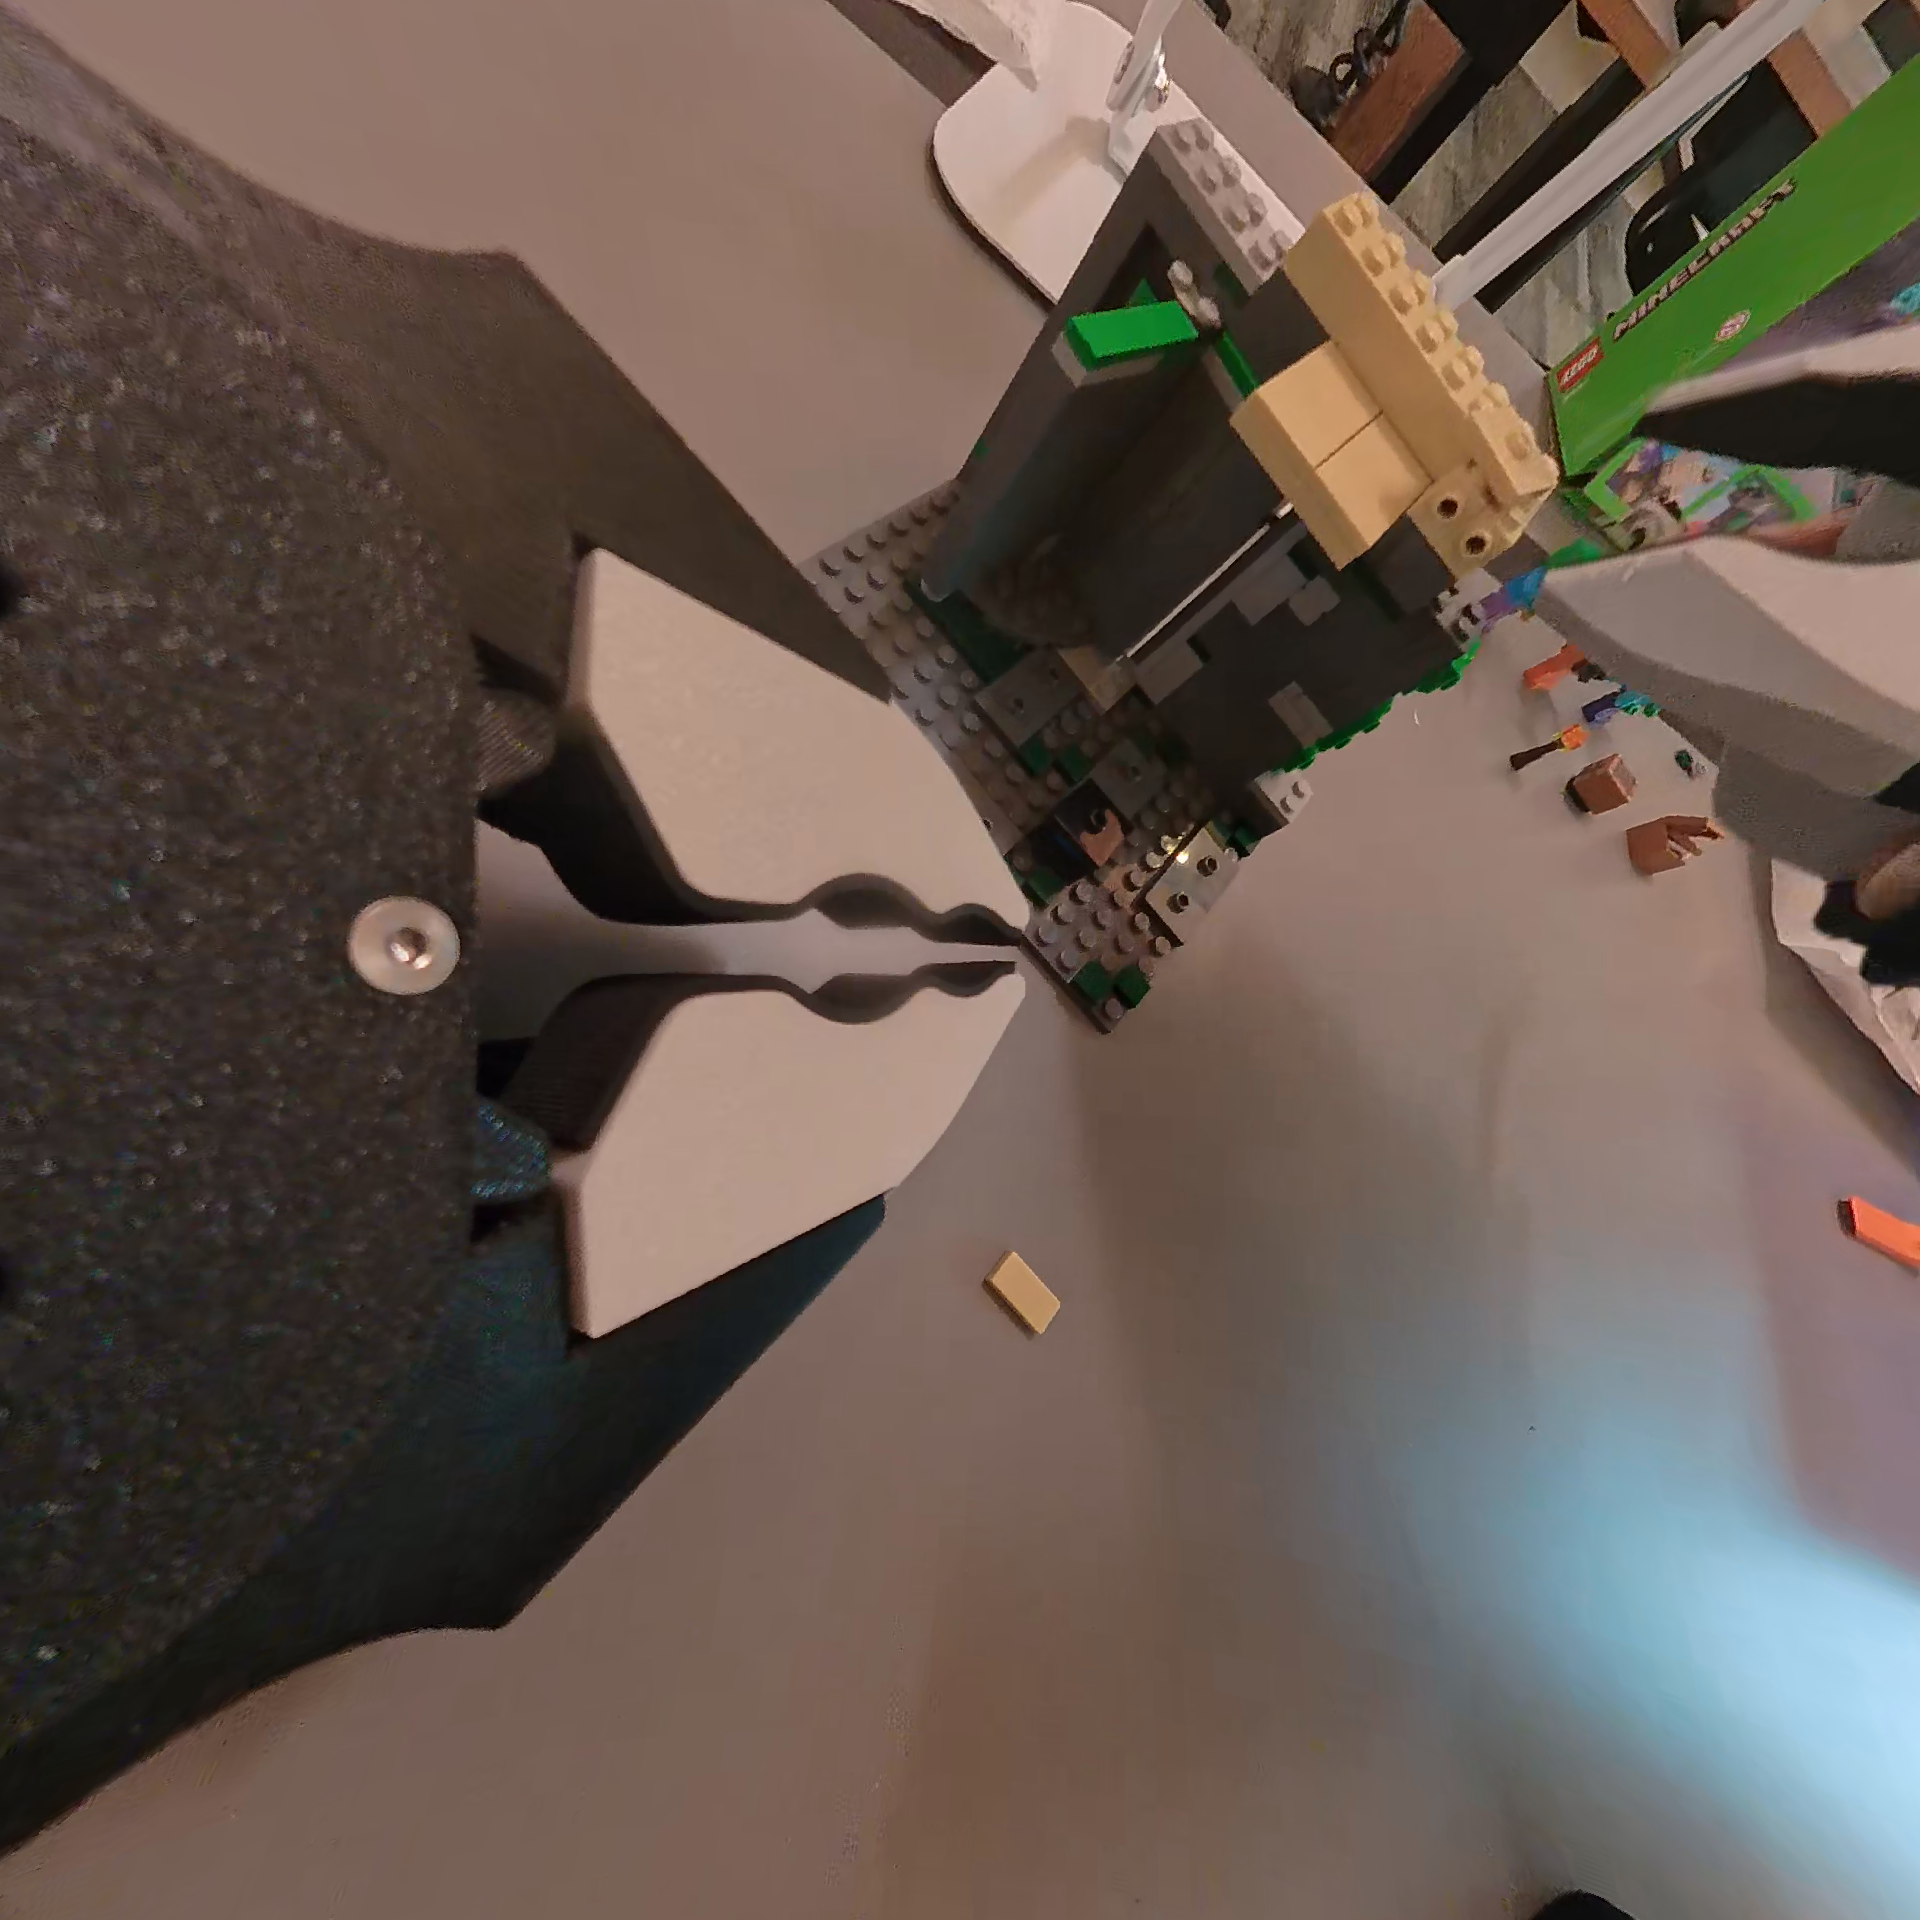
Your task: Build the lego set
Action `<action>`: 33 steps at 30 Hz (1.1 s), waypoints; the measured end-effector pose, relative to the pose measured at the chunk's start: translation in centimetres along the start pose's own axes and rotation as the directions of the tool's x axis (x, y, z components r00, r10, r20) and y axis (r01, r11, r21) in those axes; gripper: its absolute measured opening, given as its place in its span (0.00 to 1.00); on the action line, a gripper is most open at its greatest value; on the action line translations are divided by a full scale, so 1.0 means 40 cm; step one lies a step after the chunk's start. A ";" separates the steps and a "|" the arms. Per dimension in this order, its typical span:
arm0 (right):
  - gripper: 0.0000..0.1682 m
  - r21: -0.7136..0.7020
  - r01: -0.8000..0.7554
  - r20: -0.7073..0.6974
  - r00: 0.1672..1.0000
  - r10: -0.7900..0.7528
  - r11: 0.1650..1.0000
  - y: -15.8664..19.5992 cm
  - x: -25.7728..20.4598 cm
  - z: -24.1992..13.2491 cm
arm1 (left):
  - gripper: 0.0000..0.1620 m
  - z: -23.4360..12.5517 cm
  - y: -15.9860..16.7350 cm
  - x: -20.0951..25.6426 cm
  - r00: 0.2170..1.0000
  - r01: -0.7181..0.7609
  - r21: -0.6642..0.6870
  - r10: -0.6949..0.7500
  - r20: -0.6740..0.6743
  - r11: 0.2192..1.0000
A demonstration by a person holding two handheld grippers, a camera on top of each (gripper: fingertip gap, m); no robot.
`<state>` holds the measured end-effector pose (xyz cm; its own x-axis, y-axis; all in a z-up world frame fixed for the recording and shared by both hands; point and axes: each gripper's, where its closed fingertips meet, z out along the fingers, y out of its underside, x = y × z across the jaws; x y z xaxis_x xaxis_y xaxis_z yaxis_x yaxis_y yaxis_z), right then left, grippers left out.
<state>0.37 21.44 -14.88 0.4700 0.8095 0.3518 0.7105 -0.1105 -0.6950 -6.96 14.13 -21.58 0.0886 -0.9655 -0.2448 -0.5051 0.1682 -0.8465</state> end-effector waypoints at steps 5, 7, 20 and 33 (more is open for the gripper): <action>0.24 0.037 -0.251 0.040 0.968 0.249 0.967 0.092 -0.016 0.053 | 0.01 0.000 -0.001 -0.003 1.000 0.002 0.004 -0.002 0.004 1.000; 0.26 0.060 -0.325 0.059 0.945 0.322 0.944 0.109 -0.027 0.085 | 0.01 -0.001 -0.001 -0.004 1.000 0.004 0.005 -0.004 0.005 1.000; 0.10 0.085 -0.420 0.016 0.907 0.420 0.904 0.124 -0.051 0.061 | 0.01 -0.006 -0.011 -0.009 1.000 0.007 0.030 -0.008 0.014 1.000; 0.10 0.213 -0.441 0.054 0.896 0.440 0.872 0.197 -0.217 -0.190 | 0.01 -0.019 -0.034 -0.017 0.999 0.014 0.071 -0.017 0.035 0.997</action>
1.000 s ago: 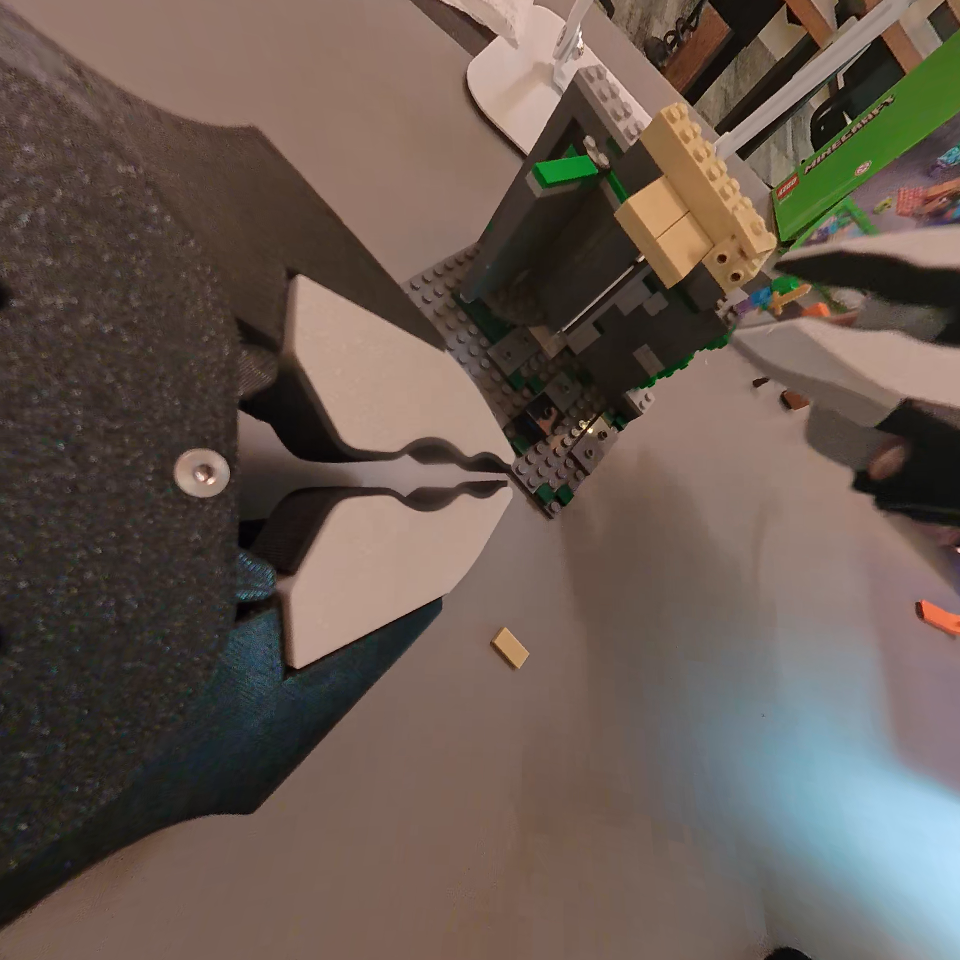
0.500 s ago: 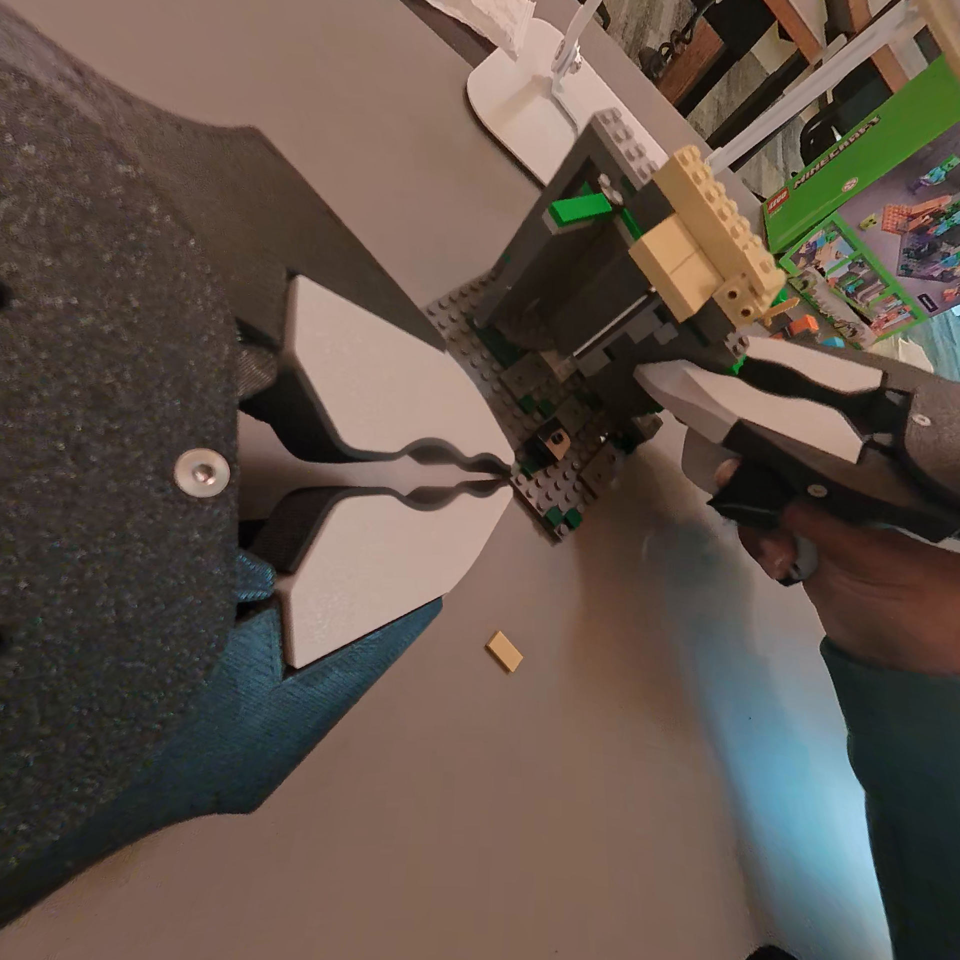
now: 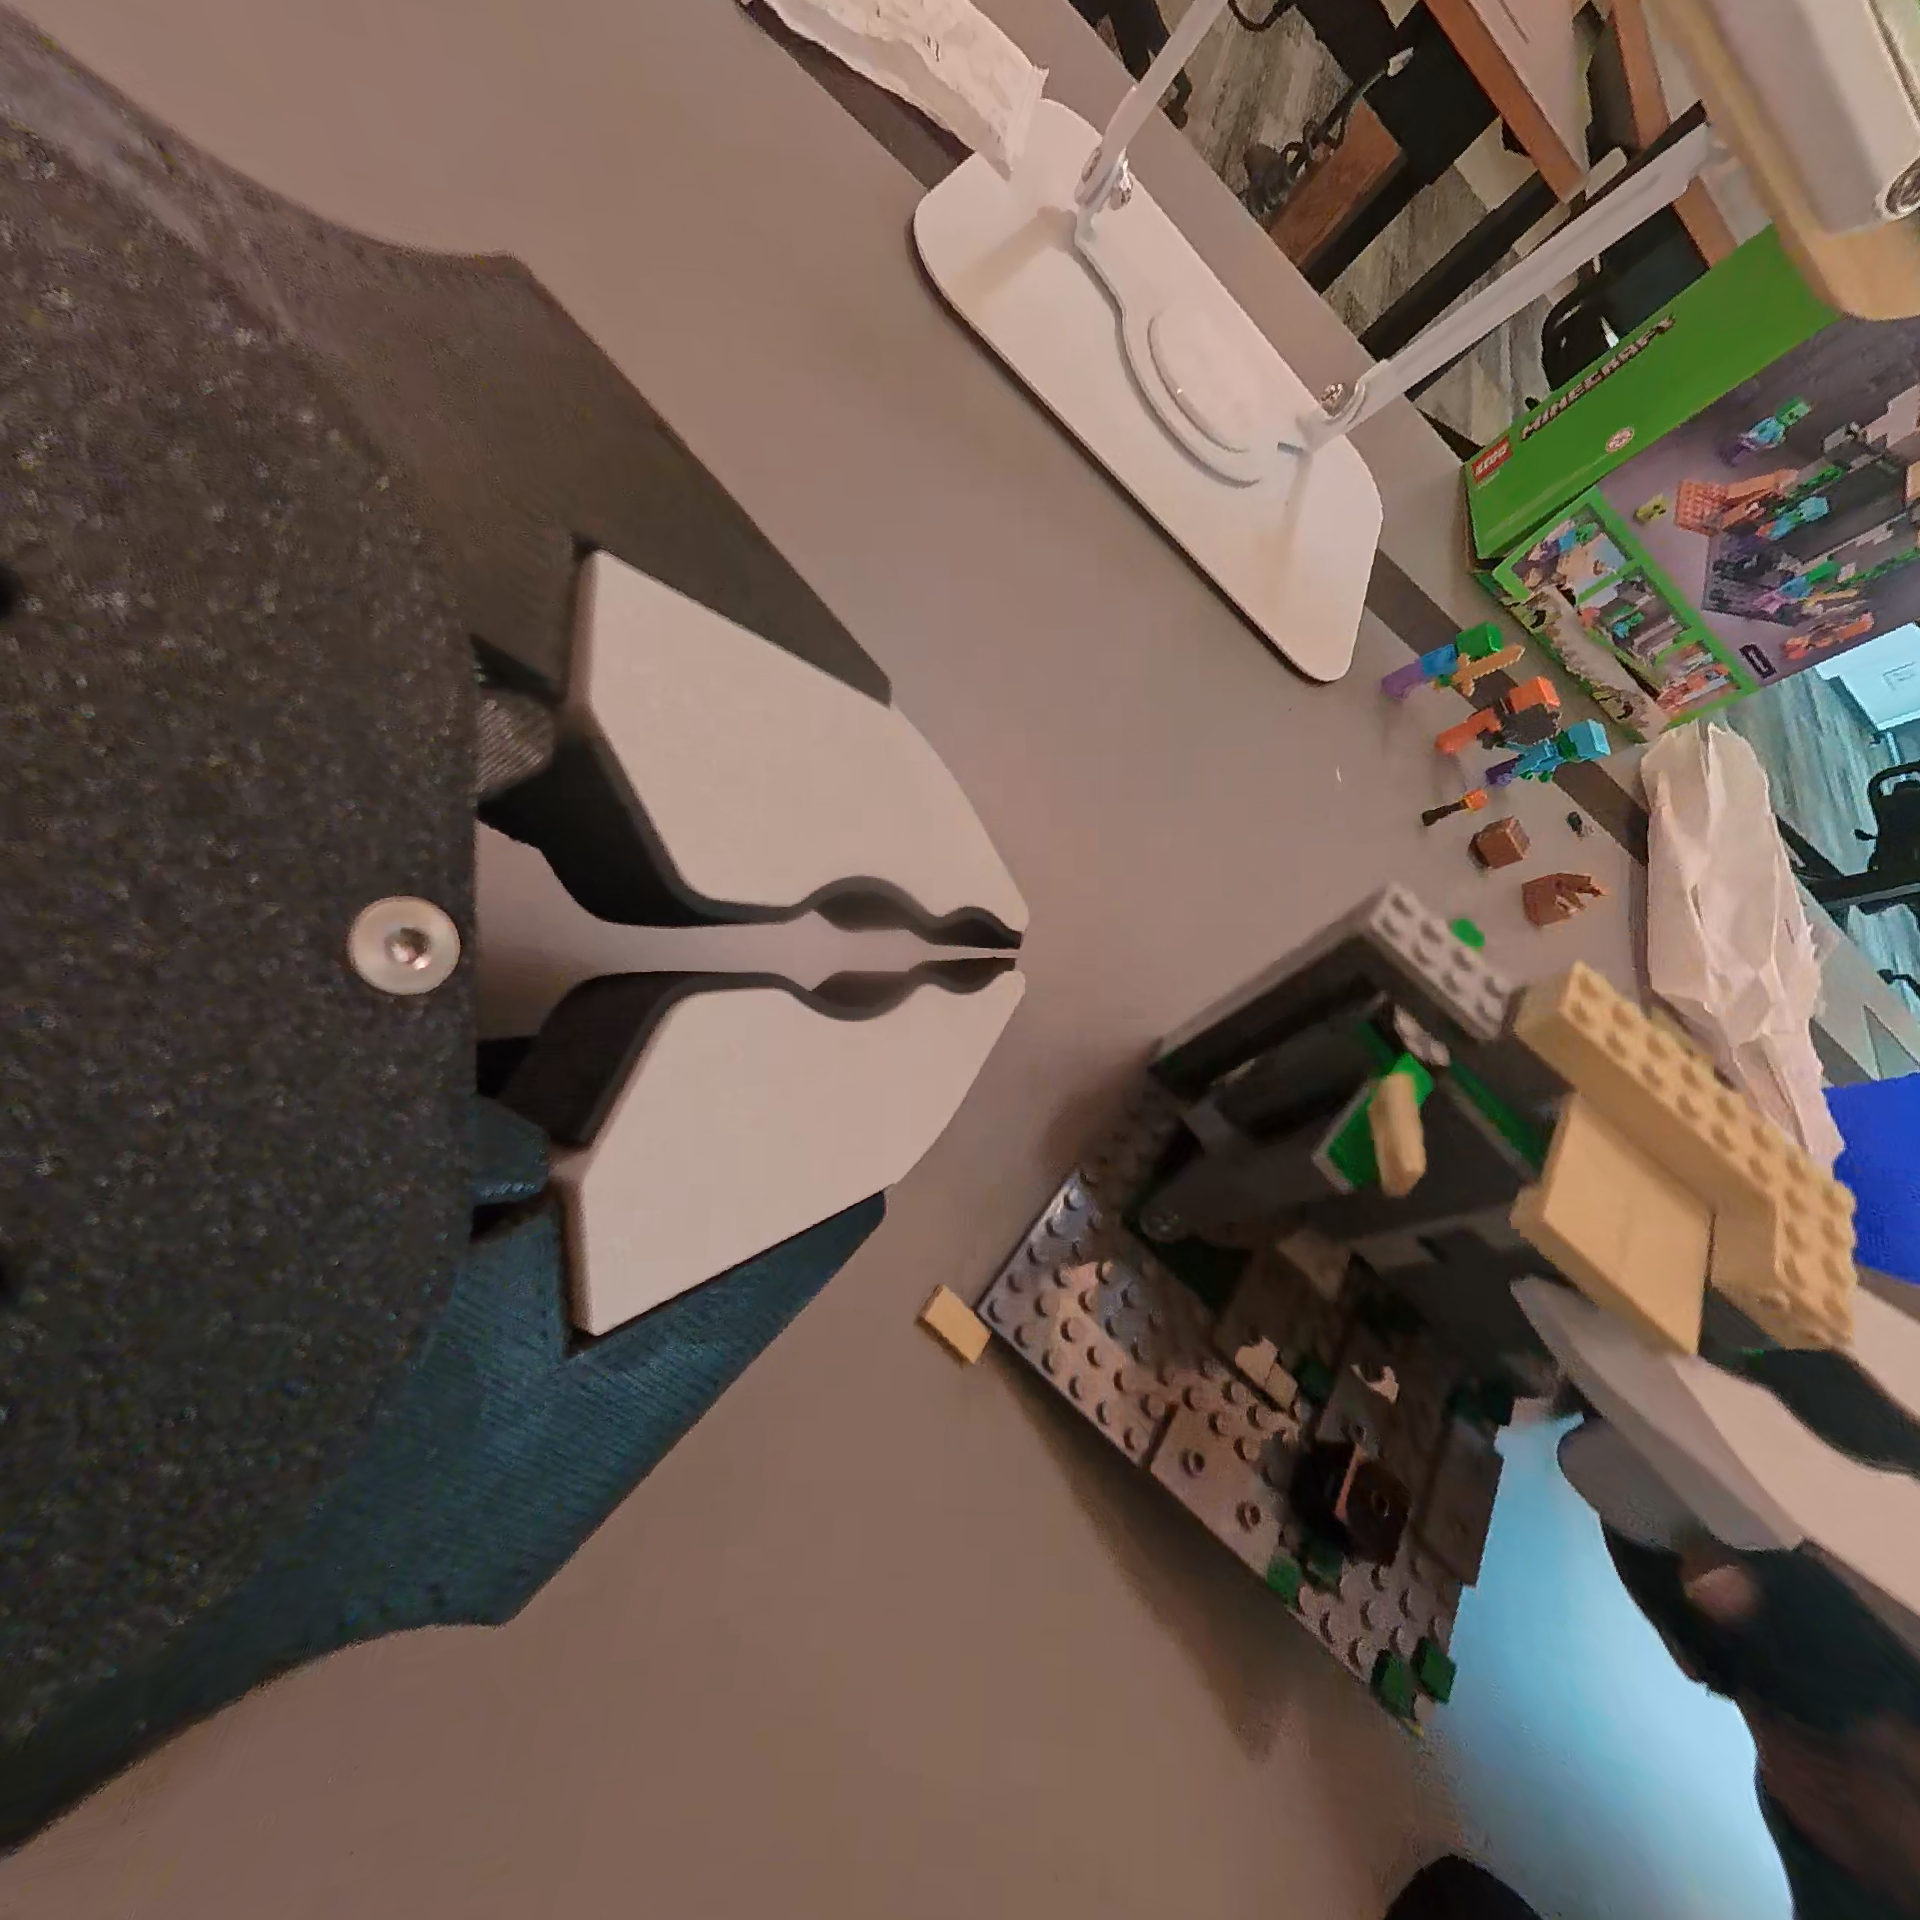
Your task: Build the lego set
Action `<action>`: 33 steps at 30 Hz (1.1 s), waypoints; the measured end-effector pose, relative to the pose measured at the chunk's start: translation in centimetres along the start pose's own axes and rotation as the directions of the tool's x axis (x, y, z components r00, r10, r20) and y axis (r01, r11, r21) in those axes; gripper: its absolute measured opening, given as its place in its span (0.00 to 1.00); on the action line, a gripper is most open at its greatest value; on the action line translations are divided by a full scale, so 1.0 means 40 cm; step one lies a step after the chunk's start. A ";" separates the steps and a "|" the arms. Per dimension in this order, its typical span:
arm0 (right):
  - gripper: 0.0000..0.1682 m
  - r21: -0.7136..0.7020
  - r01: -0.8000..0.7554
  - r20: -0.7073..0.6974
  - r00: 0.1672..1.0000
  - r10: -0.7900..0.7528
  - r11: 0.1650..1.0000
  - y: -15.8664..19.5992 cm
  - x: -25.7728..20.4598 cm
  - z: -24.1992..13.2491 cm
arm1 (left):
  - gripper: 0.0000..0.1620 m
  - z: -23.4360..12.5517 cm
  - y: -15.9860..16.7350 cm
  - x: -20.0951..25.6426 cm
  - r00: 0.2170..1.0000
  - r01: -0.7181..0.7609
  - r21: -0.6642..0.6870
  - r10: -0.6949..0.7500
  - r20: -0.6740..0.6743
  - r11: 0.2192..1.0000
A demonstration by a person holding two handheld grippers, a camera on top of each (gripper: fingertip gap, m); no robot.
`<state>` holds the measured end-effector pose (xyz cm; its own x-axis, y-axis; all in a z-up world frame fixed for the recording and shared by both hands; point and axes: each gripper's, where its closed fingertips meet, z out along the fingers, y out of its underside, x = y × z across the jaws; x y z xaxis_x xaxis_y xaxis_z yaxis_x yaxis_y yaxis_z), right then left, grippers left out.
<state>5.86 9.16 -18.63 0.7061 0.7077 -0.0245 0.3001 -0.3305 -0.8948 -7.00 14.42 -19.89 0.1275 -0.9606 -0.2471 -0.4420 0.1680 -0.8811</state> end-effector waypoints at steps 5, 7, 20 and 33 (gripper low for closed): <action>0.10 -0.012 0.034 0.027 0.999 -0.034 0.999 0.043 -0.018 -0.038 | 0.01 0.006 -0.001 0.017 1.000 -0.004 -0.003 0.004 -0.017 1.000; 0.10 -0.024 0.055 0.041 0.998 -0.054 0.998 0.060 -0.020 -0.048 | 0.01 0.010 0.002 0.026 1.000 -0.011 -0.010 0.010 -0.029 1.000; 0.11 -0.100 0.170 0.153 0.976 -0.154 0.980 0.084 -0.008 -0.020 | 0.10 0.017 0.008 0.176 0.941 -0.098 -0.064 0.072 -0.329 0.993; 0.11 -0.107 0.251 0.275 0.938 -0.214 0.962 0.079 -0.008 -0.004 | 0.09 0.053 0.061 0.213 0.833 -0.278 -0.286 0.082 -0.548 0.917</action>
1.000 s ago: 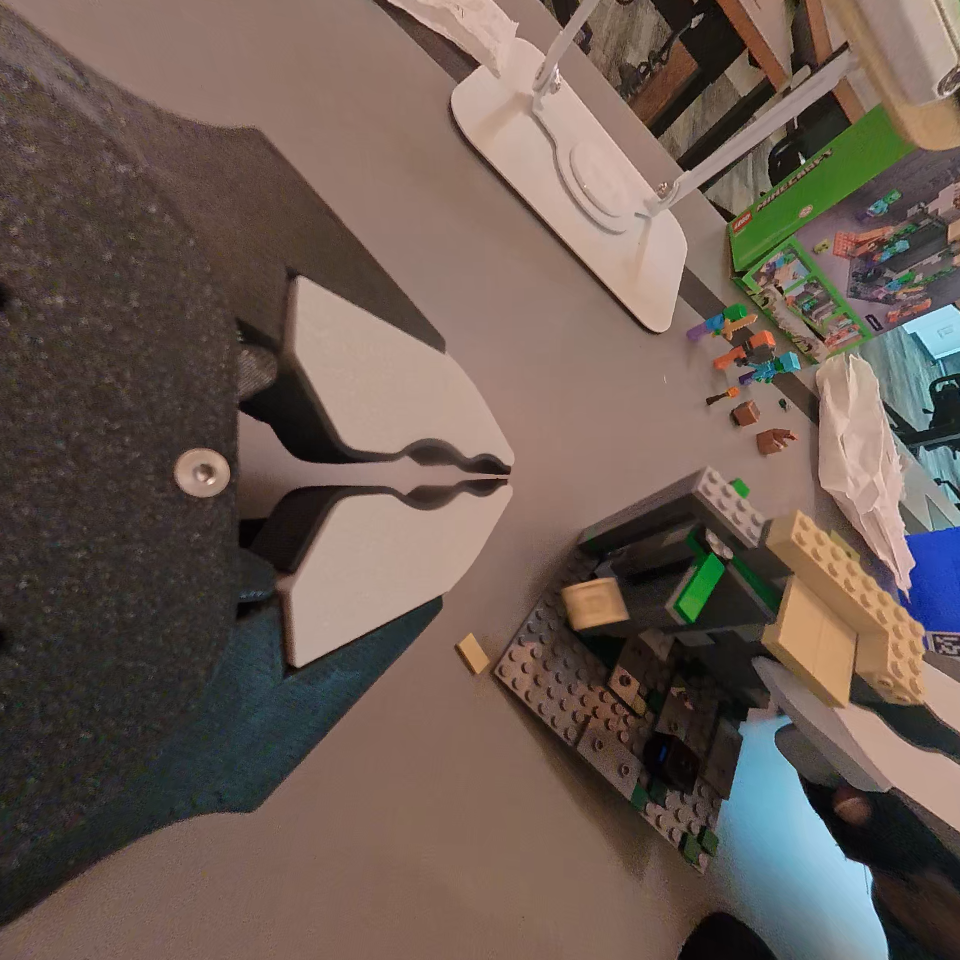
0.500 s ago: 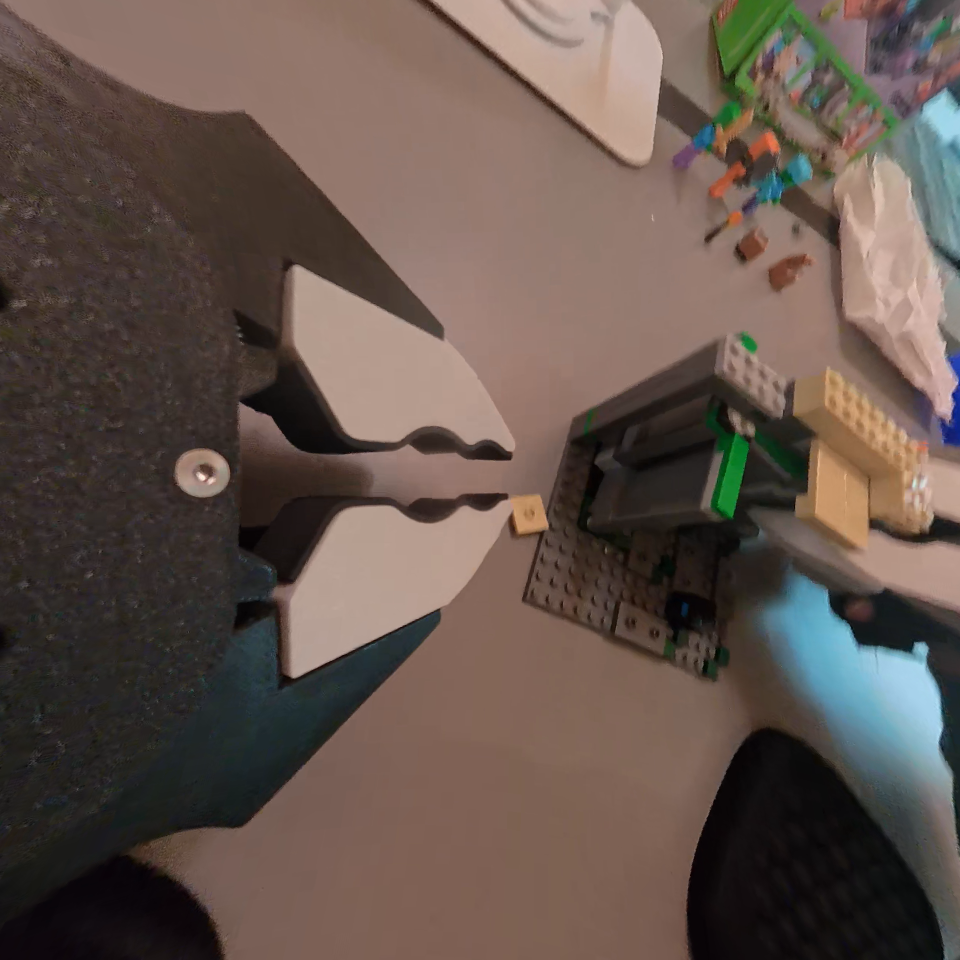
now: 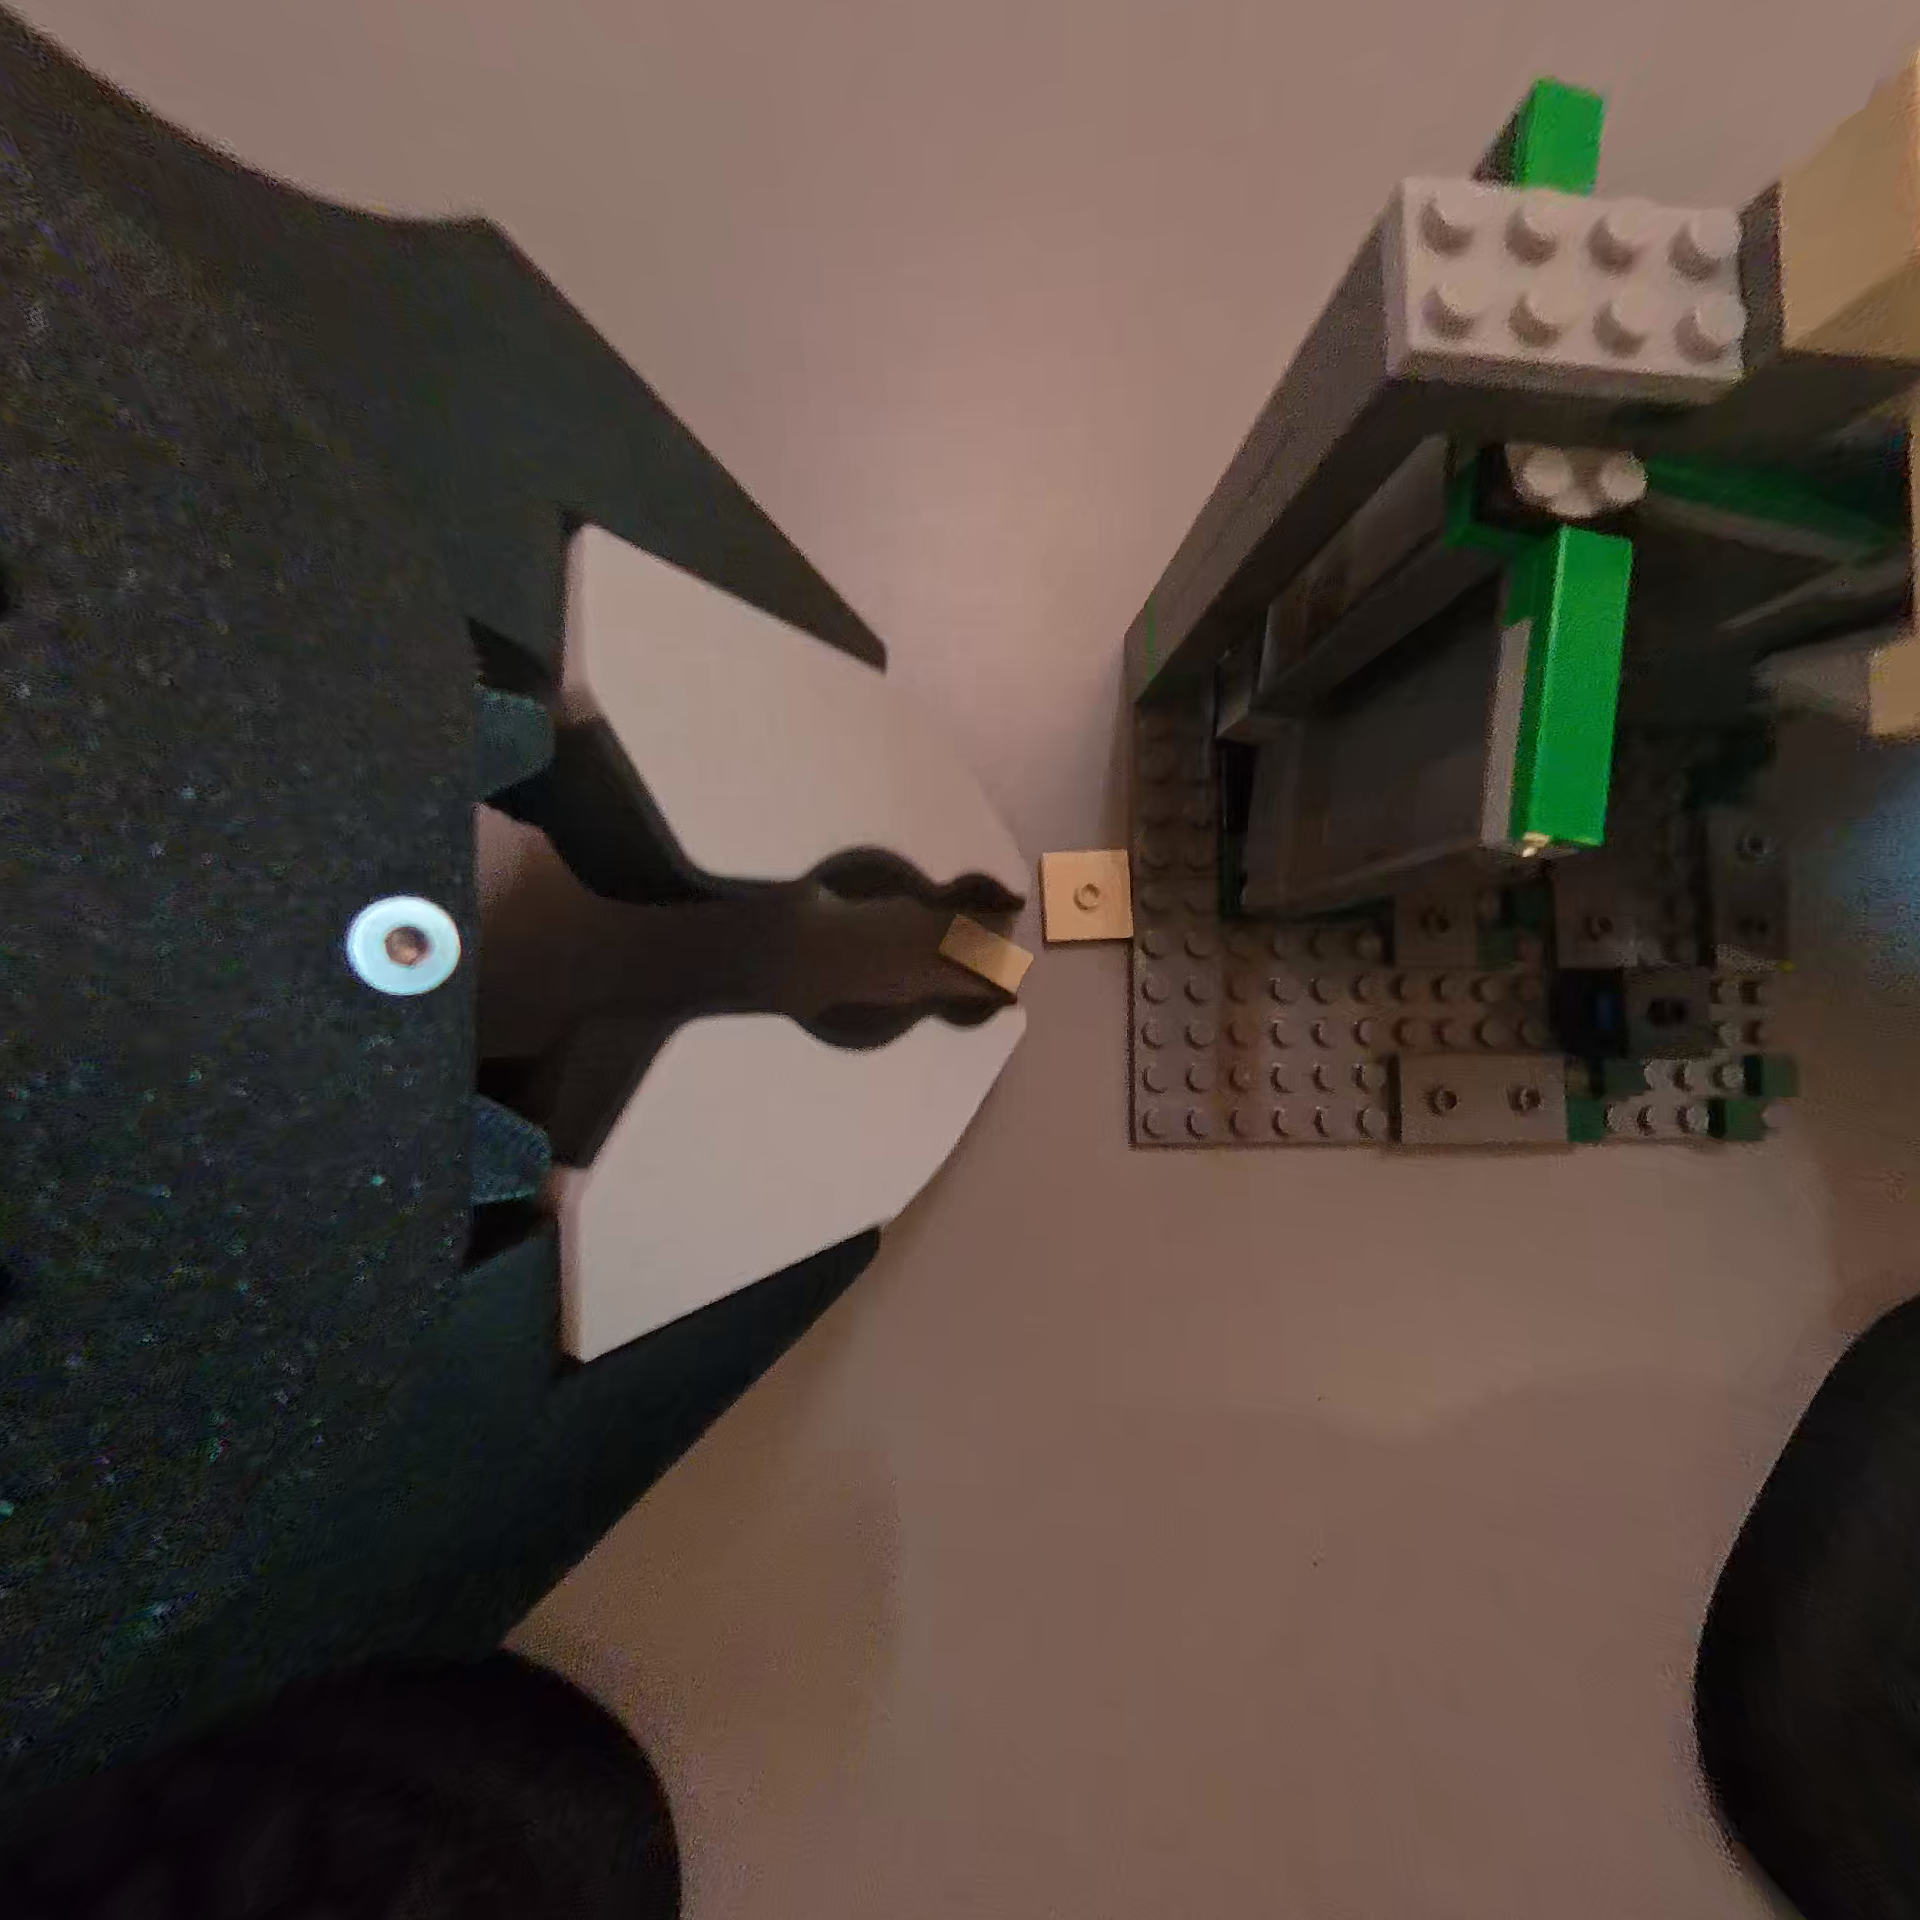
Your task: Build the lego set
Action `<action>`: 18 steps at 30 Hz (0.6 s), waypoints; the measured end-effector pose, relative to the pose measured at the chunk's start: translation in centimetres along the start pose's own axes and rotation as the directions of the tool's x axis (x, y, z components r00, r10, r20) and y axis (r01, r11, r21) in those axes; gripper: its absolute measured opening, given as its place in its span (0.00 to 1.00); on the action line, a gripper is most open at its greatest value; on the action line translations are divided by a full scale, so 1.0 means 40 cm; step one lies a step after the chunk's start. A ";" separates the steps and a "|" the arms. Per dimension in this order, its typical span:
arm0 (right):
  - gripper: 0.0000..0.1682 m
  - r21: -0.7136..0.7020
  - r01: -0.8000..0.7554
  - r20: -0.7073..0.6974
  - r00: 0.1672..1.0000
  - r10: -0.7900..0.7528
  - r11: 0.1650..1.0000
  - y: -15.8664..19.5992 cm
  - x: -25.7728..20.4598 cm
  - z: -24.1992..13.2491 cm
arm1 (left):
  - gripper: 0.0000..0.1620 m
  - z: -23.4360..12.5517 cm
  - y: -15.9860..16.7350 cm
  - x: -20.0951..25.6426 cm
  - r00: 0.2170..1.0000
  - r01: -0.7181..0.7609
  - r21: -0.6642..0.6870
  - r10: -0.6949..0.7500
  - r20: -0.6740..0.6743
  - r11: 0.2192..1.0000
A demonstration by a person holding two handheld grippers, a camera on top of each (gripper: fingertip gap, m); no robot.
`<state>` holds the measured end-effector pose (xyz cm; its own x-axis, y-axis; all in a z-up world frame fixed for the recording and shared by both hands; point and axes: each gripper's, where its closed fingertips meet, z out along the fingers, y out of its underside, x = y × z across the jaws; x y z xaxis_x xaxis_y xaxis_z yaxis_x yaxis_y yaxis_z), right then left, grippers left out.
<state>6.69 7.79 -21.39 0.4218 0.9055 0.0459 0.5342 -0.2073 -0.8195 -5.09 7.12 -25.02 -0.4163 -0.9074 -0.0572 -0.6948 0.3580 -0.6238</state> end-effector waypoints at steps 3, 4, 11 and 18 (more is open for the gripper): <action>0.11 0.001 0.005 0.012 1.000 -0.005 1.000 -0.001 0.000 0.002 | 0.04 0.001 0.002 0.006 0.999 -0.027 -0.053 0.026 -0.021 0.998; 0.11 0.002 0.006 0.015 1.000 -0.006 1.000 -0.002 0.000 0.003 | 0.04 -0.005 0.009 0.007 0.999 -0.032 -0.079 0.031 -0.017 0.996; 0.11 -0.001 0.024 0.029 0.999 -0.024 1.000 -0.016 -0.009 0.024 | 0.07 -0.091 0.064 0.036 0.998 0.055 -0.137 -0.054 0.007 0.989; 0.11 -0.003 0.023 0.022 0.999 -0.023 1.000 -0.019 -0.014 0.028 | 0.17 -0.062 -0.001 -0.004 0.994 0.099 -0.037 -0.097 0.047 0.994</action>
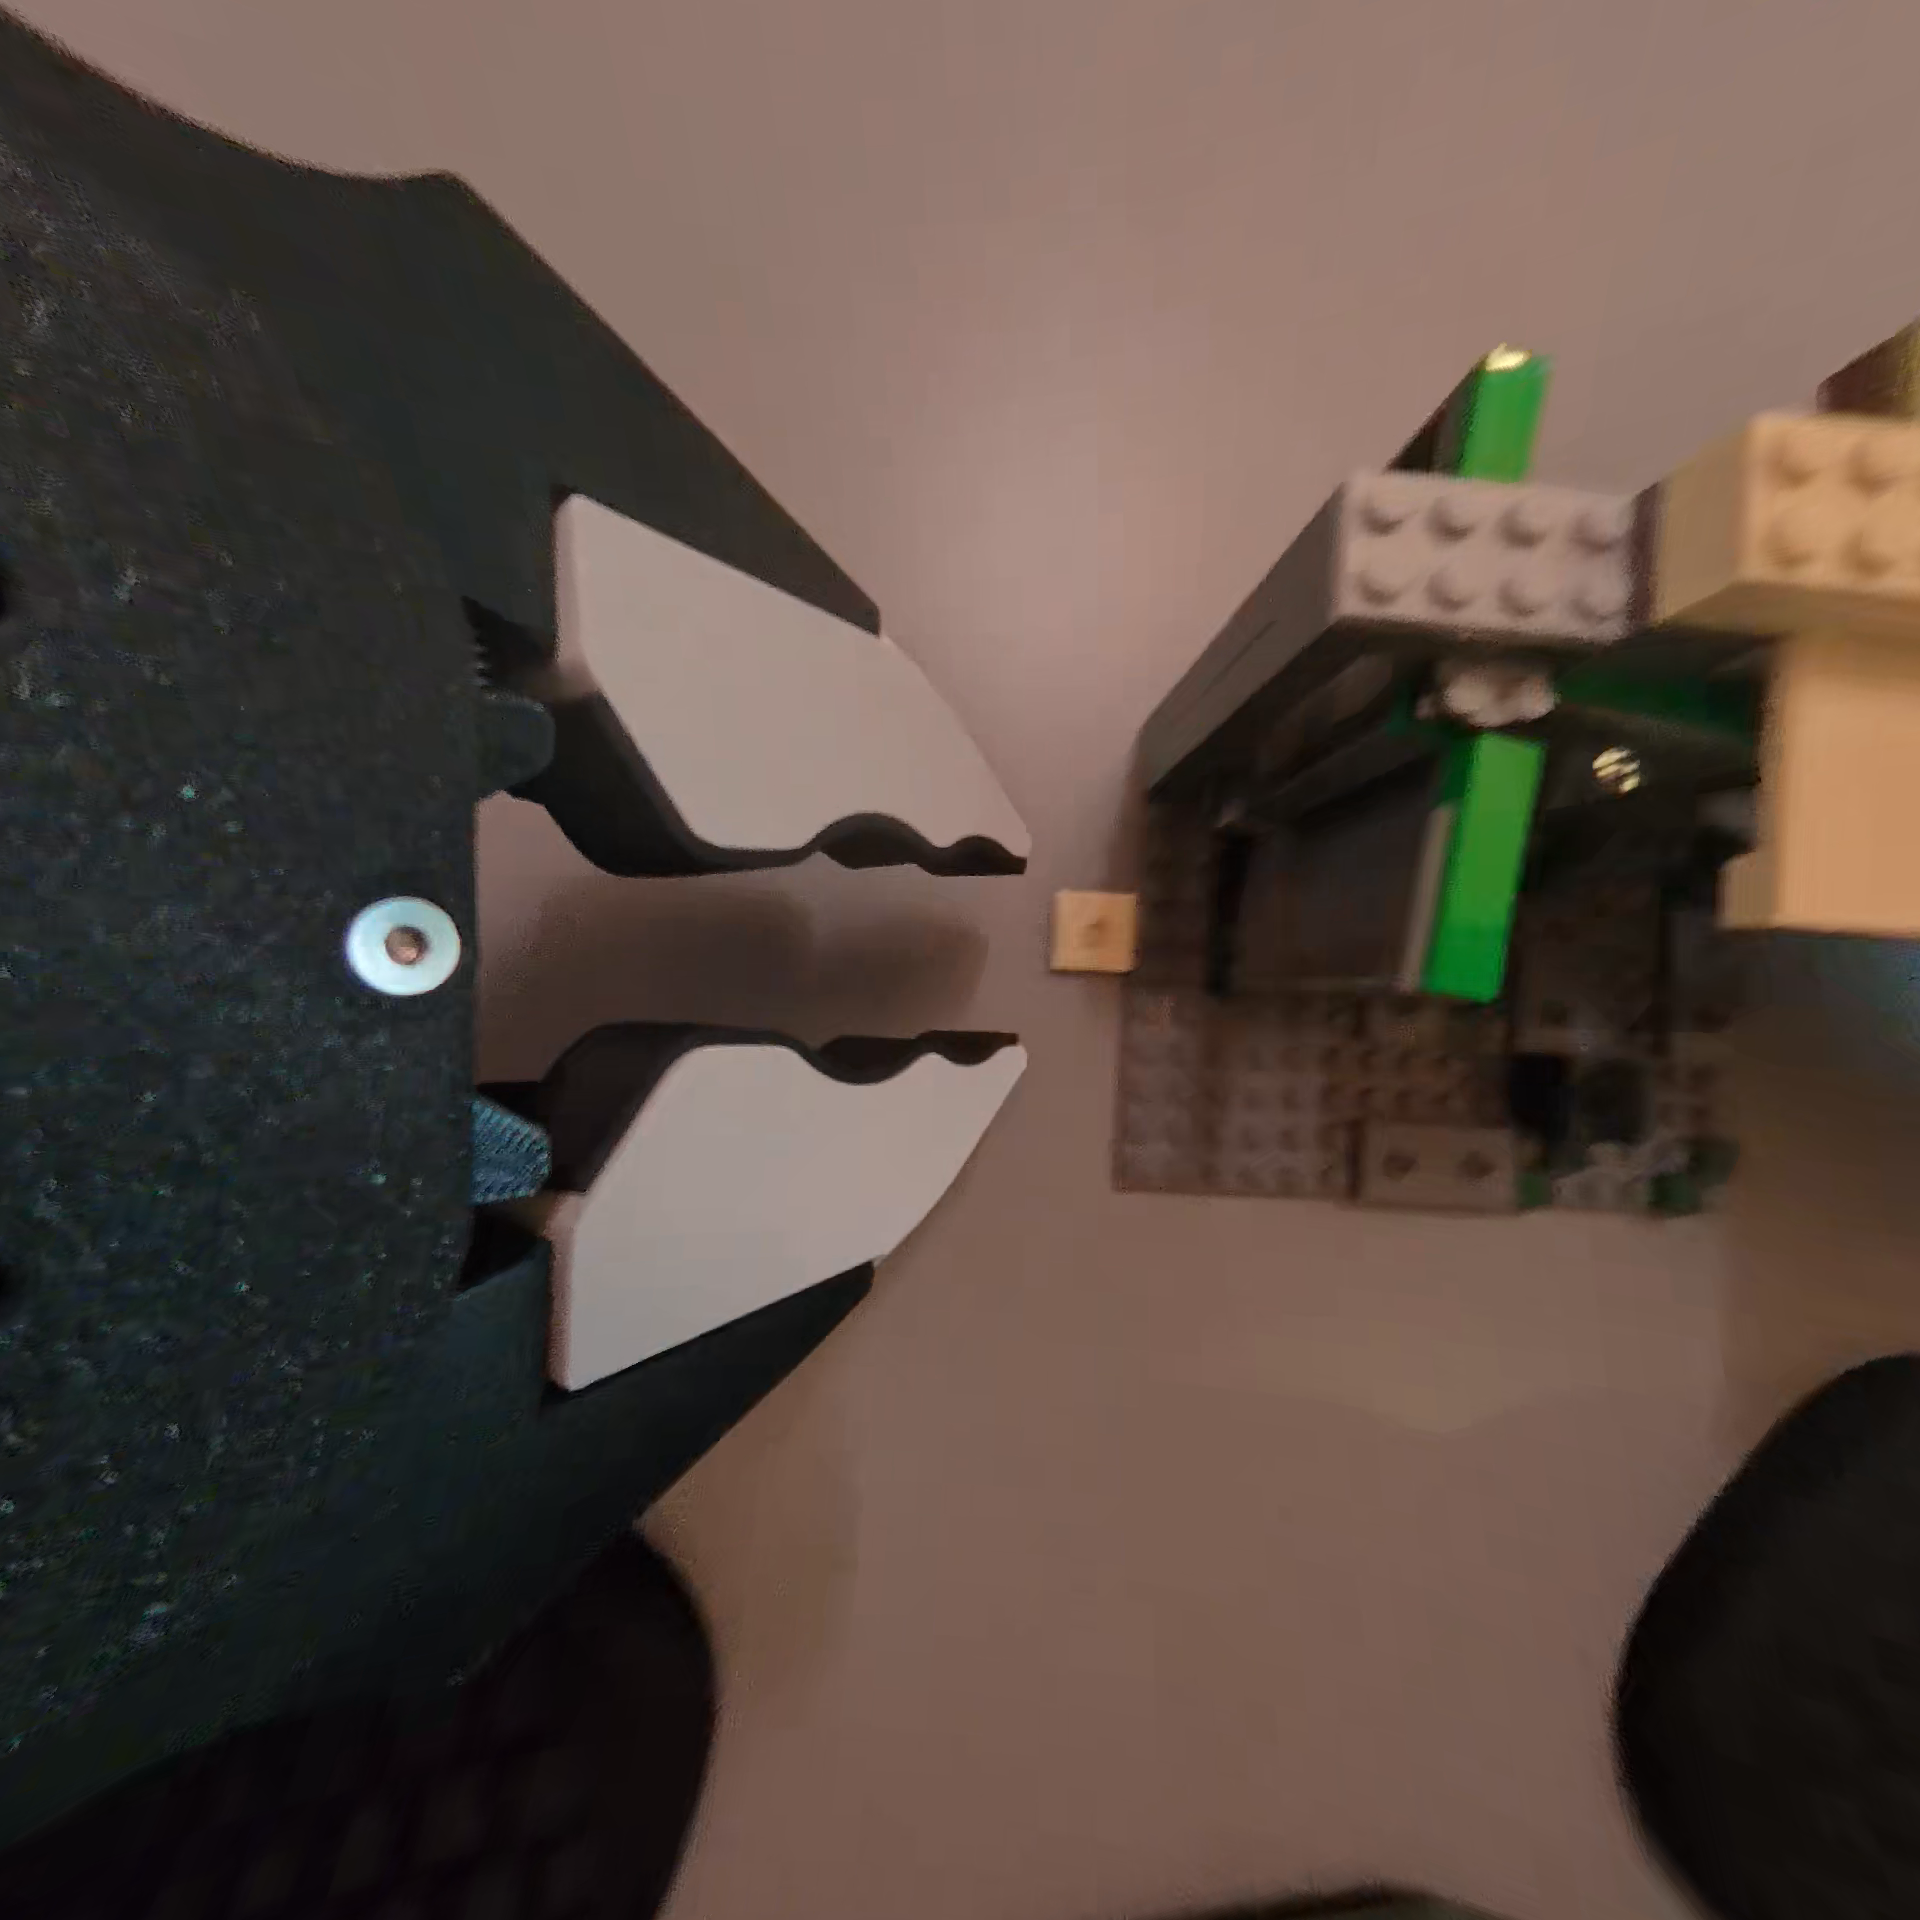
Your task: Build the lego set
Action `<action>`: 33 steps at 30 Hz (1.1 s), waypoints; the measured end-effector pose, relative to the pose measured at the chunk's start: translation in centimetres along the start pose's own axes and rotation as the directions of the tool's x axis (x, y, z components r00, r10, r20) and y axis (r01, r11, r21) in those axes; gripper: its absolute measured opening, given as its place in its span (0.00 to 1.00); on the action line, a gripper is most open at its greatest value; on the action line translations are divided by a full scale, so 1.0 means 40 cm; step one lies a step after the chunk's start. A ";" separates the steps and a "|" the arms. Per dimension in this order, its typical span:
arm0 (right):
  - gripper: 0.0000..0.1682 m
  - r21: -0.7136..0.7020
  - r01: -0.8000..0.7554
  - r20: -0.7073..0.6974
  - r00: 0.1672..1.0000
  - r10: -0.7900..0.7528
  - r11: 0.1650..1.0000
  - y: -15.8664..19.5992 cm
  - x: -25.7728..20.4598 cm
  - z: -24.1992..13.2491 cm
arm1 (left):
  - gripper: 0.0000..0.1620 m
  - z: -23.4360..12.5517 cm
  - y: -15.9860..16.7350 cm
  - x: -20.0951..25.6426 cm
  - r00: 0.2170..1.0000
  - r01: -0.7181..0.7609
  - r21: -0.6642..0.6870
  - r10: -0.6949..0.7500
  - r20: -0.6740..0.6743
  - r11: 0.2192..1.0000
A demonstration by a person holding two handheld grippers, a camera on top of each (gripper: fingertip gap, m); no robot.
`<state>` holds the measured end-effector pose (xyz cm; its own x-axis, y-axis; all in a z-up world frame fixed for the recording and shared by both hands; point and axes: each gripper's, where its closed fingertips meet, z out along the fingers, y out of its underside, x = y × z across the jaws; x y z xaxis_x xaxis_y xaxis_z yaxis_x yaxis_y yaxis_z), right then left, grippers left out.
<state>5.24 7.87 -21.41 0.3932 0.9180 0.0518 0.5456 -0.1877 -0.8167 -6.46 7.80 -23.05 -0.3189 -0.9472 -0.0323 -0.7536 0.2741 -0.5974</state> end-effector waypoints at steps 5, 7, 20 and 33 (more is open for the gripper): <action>0.11 -0.001 -0.003 -0.003 1.000 0.003 1.000 0.000 0.000 -0.001 | 0.17 0.062 -0.006 -0.015 0.999 0.011 0.000 -0.011 -0.030 1.000; 0.11 0.001 -0.007 -0.002 1.000 0.007 1.000 0.000 -0.001 0.000 | 0.13 0.071 -0.010 -0.013 0.998 0.021 0.011 -0.021 -0.052 1.000; 0.10 0.170 -0.112 0.102 0.990 0.096 0.979 -0.070 -0.028 0.011 | 0.10 -0.021 0.026 -0.015 0.999 0.040 0.036 -0.041 0.033 0.999; 0.10 0.246 -0.062 0.115 0.993 0.035 0.967 -0.140 -0.066 0.072 | 0.09 -0.092 0.097 0.007 0.987 0.117 0.082 -0.125 0.100 0.990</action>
<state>-0.97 7.48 -18.63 0.3239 0.9451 -0.0433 0.3214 -0.1530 -0.9345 -11.60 9.23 -22.43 -0.1628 -0.9859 -0.0376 -0.7363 0.1468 -0.6605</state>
